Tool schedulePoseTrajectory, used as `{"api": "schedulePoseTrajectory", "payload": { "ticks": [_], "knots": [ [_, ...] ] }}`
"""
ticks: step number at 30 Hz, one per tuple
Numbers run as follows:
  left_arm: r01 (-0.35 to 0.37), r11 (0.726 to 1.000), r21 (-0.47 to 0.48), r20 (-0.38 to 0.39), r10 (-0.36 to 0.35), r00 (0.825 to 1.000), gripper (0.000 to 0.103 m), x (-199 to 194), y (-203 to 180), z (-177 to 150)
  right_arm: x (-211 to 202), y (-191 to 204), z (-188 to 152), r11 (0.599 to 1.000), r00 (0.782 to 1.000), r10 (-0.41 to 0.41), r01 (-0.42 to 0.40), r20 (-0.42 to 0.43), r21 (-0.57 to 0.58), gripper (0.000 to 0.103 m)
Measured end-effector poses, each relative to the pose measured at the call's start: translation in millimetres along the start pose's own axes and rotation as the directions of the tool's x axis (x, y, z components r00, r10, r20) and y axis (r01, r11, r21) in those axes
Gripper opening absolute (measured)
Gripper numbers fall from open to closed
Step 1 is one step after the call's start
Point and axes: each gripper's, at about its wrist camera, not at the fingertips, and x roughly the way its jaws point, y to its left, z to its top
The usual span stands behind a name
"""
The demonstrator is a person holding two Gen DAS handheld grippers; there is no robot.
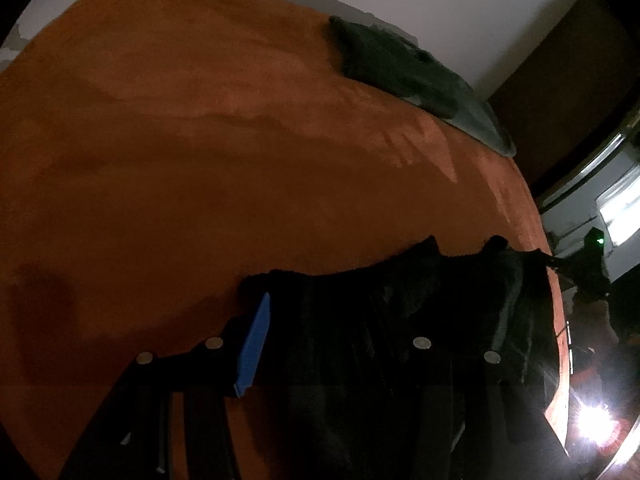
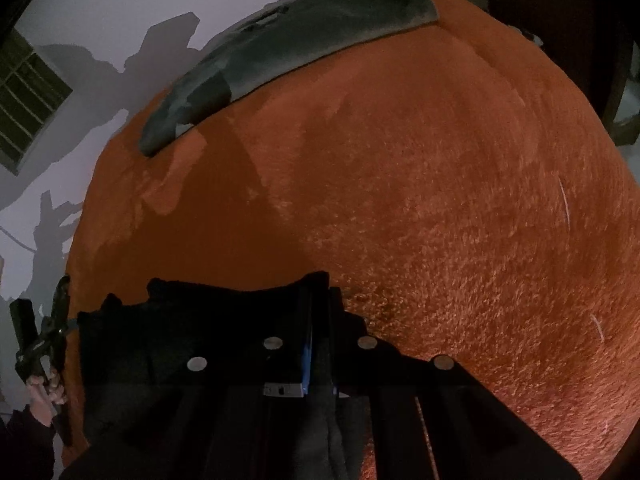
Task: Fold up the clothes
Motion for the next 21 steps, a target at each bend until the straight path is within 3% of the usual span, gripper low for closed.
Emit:
{"api": "schedulePoseTrajectory", "payload": {
  "ticks": [1, 2, 3, 5, 7, 10, 12, 14, 16, 18, 21],
  "knots": [
    [-0.008, 1.0, 0.009, 0.024, 0.008, 1.0, 0.046, -2, -1, -1, 0, 1, 0, 1.0, 1.0, -0.002, 0.002, 0.002, -0.004, 0.006],
    [-0.017, 1.0, 0.021, 0.049, 0.016, 0.999, 0.016, -4, -3, -1, 0, 1, 0, 1.0, 1.0, -0.003, 0.003, 0.003, -0.009, 0.006],
    [-0.019, 0.999, 0.026, 0.064, 0.017, 0.998, 0.007, -6, -5, -2, 0, 2, 1, 1.0, 1.0, -0.002, 0.002, 0.009, -0.006, 0.006],
    [-0.012, 0.999, 0.035, 0.089, 0.009, 0.996, 0.006, -12, -9, -2, -2, 5, -1, 1.0, 1.0, 0.005, -0.005, 0.018, 0.0, 0.006],
    [-0.05, 0.997, 0.063, 0.085, 0.044, 0.995, 0.007, -13, -14, -3, 1, 7, -1, 1.0, 1.0, 0.005, -0.005, 0.013, -0.008, 0.006],
    [-0.08, 0.995, 0.059, 0.049, 0.077, 0.996, 0.012, -12, -11, -1, 1, 8, 0, 1.0, 1.0, 0.009, -0.009, 0.006, -0.011, 0.008],
    [-0.093, 0.995, 0.027, 0.003, 0.093, 0.996, 0.038, -9, -4, 0, 0, 7, 0, 1.0, 1.0, 0.018, -0.018, 0.003, -0.003, 0.009],
    [-0.046, 0.998, -0.039, -0.018, 0.045, 0.999, 0.049, -9, 9, -1, -2, 4, 0, 0.999, 1.0, 0.029, -0.029, 0.0, 0.014, 0.015],
    [0.026, 0.995, -0.101, -0.013, -0.027, 1.0, 0.05, -11, 21, -4, -5, 5, -2, 1.0, 1.0, 0.028, -0.028, 0.013, 0.01, 0.036],
    [0.076, 0.986, -0.149, -0.002, -0.077, 0.997, 0.052, -14, 32, -6, -7, 6, -4, 1.0, 0.999, 0.025, -0.025, 0.021, -0.004, 0.041],
    [0.054, 0.989, -0.138, 0.009, -0.053, 0.999, 0.054, -18, 36, -11, -7, 9, -8, 0.999, 1.0, 0.012, -0.011, 0.017, -0.045, 0.043]
  ]
}}
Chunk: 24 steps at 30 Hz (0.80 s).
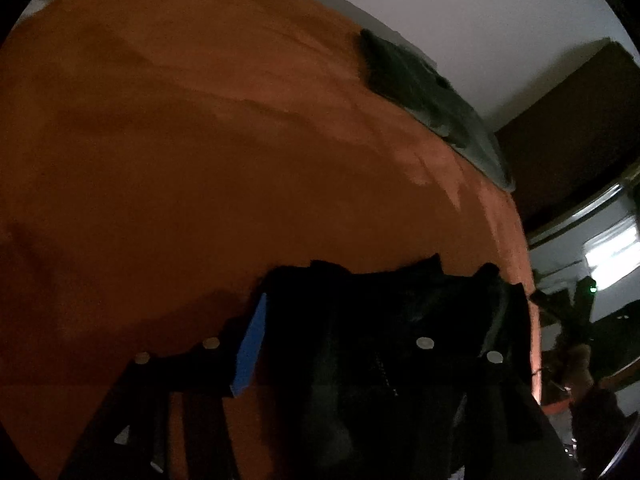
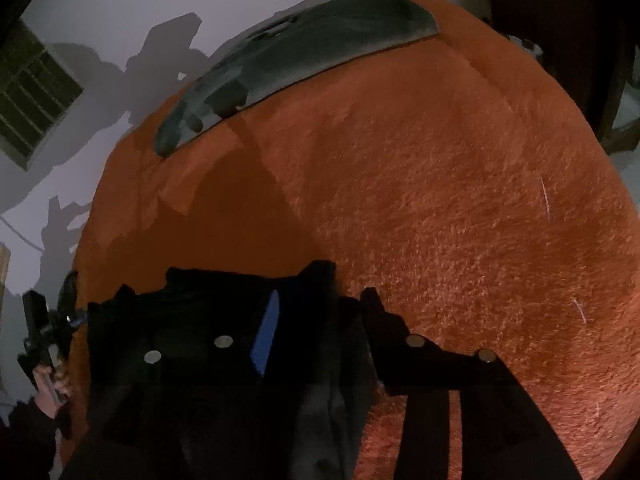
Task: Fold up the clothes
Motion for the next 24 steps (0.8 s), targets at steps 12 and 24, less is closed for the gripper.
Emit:
{"api": "schedulePoseTrajectory", "payload": {
  "ticks": [12, 24],
  "knots": [
    [-0.203, 0.959, 0.198, 0.162, 0.173, 0.972, 0.005, 2, -42, -5, 14, 36, 1, 0.958, 0.976, -0.217, 0.219, 0.035, -0.183, 0.003],
    [-0.206, 0.978, -0.021, 0.1, 0.208, 0.973, 0.005, 23, 2, 11, 21, 7, 11, 0.986, 0.987, -0.162, 0.163, 0.025, -0.038, 0.003]
  ]
}}
